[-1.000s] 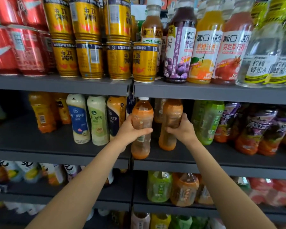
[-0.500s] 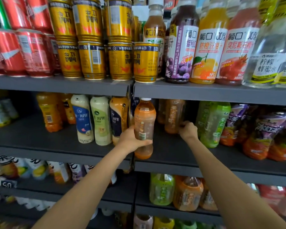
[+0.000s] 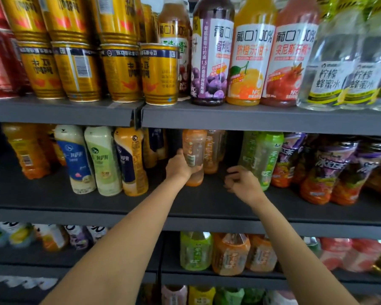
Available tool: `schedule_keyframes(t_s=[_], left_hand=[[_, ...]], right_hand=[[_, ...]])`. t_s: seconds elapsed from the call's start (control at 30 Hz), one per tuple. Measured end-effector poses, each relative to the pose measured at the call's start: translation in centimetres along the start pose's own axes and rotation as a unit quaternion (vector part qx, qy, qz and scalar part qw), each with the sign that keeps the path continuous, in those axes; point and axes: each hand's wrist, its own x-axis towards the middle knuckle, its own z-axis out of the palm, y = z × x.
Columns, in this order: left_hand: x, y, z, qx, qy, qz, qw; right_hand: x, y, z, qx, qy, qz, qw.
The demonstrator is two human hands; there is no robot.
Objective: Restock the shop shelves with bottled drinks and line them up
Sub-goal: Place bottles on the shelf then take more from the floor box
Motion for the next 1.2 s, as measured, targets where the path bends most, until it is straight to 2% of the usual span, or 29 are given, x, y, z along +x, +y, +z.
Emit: schedule_keyframes(t_s=[0.2,0.33,0.4,0.47,0.57,0.63,0.7,0.77,0.83,0.9,0.97,1.03,1.13,1.2], left_hand=[[1.9,0.6,1.8,-0.031,0.005,-0.022,0.999],[1.4,-0.5,1.8,-0.081,0.002,-0.008,0.997],[-0.6,-2.1,0.7,-0.118,0.013,0.031,0.992],[-3.8,-4.4,-1.6,-0.116,0.048,0.111,0.986],[-9.8,-10.3,-6.4,-0.086,0.098,0.217,0.967],[-13.3,-14.6,-9.0,-0.071,0.104,0.225,0.966],[-17.6,-21.9,-12.9,-0.037,0.126,0.172,0.976],[-22.3,-30.0,-16.4,0.004,0.135,0.082,0.987],[-27.9,-38.4,-19.7,0.021,0.109,-0.039,0.993],[-33.8,-46.6,-22.8,0.024,0.046,-0.166,0.985],[-40.5,-53.1,-25.7,0.022,-0.028,-0.290,0.956],[-47.3,-57.8,-28.7,0.031,-0.060,-0.399,0.915],[-55.2,-62.9,-33.0,0.048,-0.073,-0.503,0.860],[-58.2,-65.7,-34.4,0.050,-0.047,-0.550,0.833]], right_hand=[[-0.9,0.9,-0.1,-0.004,0.019,0.011,1.000],[-1.3,0.0,1.5,-0.003,0.022,0.005,1.000],[-1.6,-0.8,3.3,-0.007,0.021,0.011,1.000],[-2.4,-2.5,5.5,-0.007,0.034,0.003,0.999],[-4.9,-7.0,10.2,-0.003,0.062,-0.065,0.996],[-6.8,-10.4,12.7,0.027,0.075,-0.127,0.989],[-10.2,-15.0,18.2,0.032,0.038,-0.188,0.981],[-14.4,-19.0,24.8,0.038,-0.035,-0.241,0.969],[-19.2,-21.2,32.3,0.011,-0.125,-0.273,0.954],[-24.2,-22.4,39.9,-0.023,-0.259,-0.253,0.932],[-29.2,-22.7,47.1,-0.096,-0.398,-0.212,0.887],[-33.5,-21.9,53.0,-0.160,-0.492,-0.214,0.829],[-39.0,-20.9,59.7,-0.236,-0.575,-0.228,0.749],[-41.5,-19.8,63.6,-0.260,-0.604,-0.214,0.722]])
